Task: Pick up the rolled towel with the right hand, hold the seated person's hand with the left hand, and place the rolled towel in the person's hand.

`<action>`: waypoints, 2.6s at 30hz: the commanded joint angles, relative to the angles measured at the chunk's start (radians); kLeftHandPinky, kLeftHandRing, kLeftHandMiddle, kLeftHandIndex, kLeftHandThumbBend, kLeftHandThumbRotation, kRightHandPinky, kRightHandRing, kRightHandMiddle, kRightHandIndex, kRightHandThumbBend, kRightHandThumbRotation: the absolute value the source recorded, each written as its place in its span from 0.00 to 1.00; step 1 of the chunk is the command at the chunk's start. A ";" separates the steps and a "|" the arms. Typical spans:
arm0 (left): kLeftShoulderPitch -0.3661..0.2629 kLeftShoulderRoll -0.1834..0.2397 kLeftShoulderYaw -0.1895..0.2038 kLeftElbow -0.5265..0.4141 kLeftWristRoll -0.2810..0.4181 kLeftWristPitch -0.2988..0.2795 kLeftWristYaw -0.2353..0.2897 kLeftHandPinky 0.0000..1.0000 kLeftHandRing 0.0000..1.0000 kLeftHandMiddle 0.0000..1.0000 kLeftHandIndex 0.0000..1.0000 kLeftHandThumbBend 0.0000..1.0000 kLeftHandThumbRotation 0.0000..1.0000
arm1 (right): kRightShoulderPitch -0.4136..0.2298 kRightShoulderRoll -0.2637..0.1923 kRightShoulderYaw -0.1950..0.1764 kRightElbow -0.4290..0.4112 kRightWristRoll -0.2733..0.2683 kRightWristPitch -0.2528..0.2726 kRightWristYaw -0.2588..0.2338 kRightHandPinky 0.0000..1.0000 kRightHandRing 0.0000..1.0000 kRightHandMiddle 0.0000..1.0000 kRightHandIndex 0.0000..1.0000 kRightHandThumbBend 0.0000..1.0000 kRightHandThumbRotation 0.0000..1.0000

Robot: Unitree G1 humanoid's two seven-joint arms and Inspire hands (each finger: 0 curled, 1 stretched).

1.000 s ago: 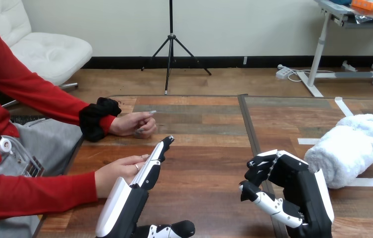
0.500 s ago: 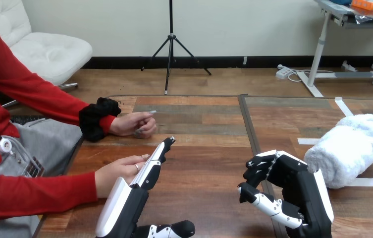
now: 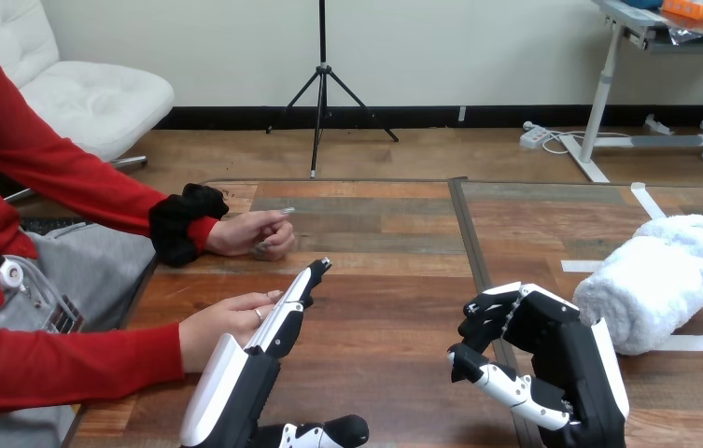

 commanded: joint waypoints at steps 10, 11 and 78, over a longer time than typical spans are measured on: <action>-0.033 0.001 0.011 -0.037 -0.007 0.000 0.005 0.87 0.94 0.97 0.97 1.00 0.89 | -0.059 -0.008 -0.001 -0.013 0.027 -0.016 0.022 0.33 0.38 0.45 0.48 0.83 0.30; -0.033 0.001 0.011 -0.036 -0.007 0.000 0.005 0.87 0.94 0.97 0.97 1.00 0.89 | -0.059 -0.008 0.000 -0.013 0.030 -0.016 0.025 0.33 0.38 0.45 0.48 0.83 0.30; -0.057 0.000 0.008 -0.018 -0.016 0.000 -0.006 0.88 0.95 0.97 0.97 1.00 0.89 | -0.102 -0.054 -0.102 -0.010 -0.073 -0.045 -0.195 0.57 0.66 0.68 0.67 0.99 0.47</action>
